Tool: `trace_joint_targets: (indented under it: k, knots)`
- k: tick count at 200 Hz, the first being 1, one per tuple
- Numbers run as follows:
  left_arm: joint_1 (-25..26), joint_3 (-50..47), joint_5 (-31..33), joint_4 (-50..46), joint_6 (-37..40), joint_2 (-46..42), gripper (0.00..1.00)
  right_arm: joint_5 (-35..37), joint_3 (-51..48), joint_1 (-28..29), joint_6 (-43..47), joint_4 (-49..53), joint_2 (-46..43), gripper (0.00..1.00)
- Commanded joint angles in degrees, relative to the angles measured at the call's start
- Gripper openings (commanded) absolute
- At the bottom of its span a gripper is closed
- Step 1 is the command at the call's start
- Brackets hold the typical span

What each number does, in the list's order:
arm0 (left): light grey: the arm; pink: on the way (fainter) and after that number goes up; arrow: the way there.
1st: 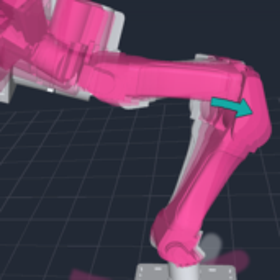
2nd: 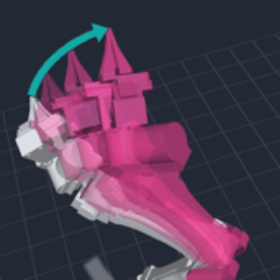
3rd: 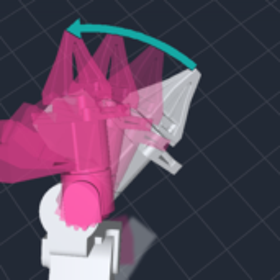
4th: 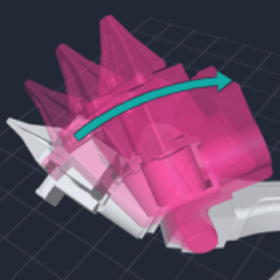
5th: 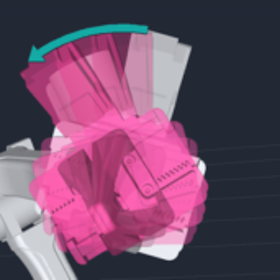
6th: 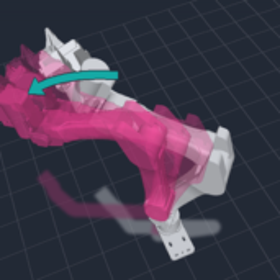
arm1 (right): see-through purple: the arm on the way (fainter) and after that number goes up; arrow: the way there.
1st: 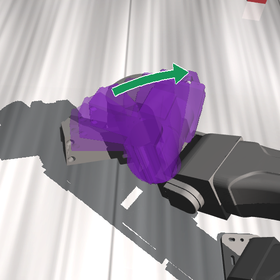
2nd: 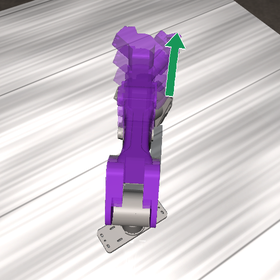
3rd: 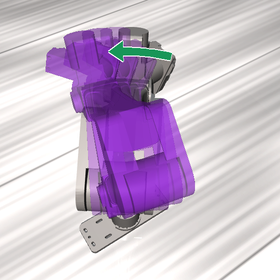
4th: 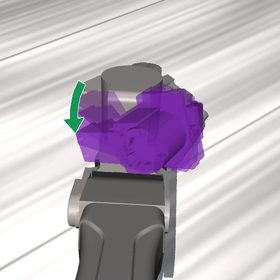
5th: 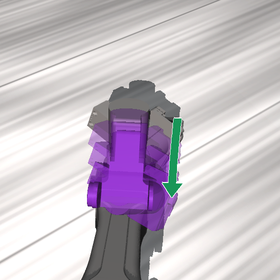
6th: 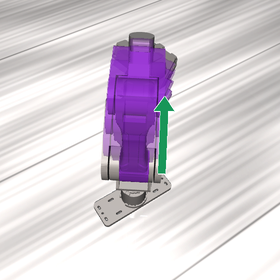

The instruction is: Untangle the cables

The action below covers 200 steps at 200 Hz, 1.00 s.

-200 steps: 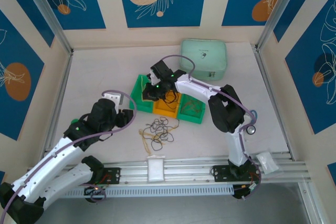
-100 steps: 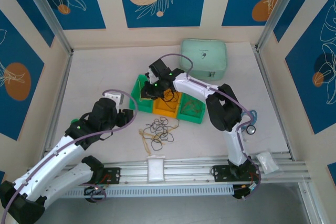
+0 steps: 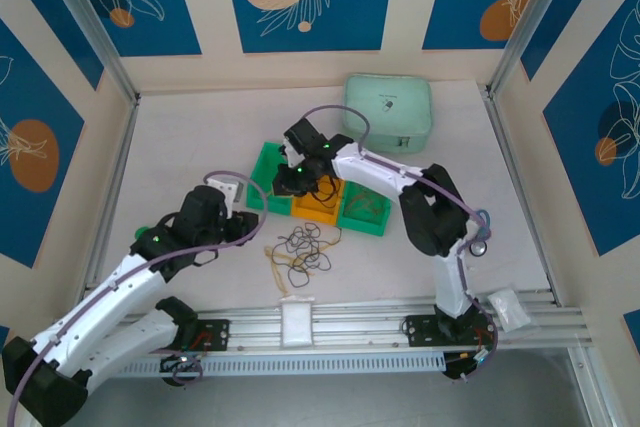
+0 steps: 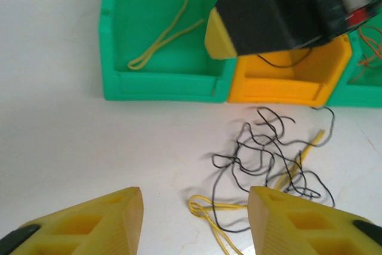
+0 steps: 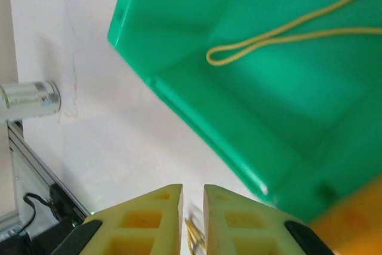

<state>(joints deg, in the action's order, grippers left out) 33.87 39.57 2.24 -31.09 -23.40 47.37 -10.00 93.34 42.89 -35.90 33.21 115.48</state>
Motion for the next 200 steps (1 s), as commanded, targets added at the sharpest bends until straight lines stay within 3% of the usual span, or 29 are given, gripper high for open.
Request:
trace_joint_targets:
  k: [1, 25, 81, 113, 154, 200]
  knots:
    - [-0.4, -0.9, -6.5, 1.4, 2.5, 1.8, 0.42, 3.5, -2.2, -0.1, 6.0, 6.4, -7.3, 0.17]
    - [0.6, -2.4, -9.3, 2.3, 1.4, 4.5, 0.27, 6.6, -7.8, 0.8, 10.9, 12.2, -12.0, 0.17]
    - [3.1, -6.5, -9.0, 6.0, -4.0, 9.7, 0.29, 7.8, -25.3, 7.9, 11.0, 12.2, -21.3, 0.18]
    - [3.1, -6.1, -9.1, 6.7, -5.0, 10.1, 0.30, 14.6, -29.7, 13.3, 13.0, 7.3, -22.8, 0.20]
    - [3.0, -4.9, -8.7, 5.2, -5.1, 9.1, 0.30, 16.2, -30.7, 13.7, 14.6, 4.0, -22.1, 0.22]
    - [3.0, -5.4, -7.8, 3.9, -5.7, 6.5, 0.31, 12.7, -31.1, 12.4, 14.5, 2.3, -20.0, 0.24]
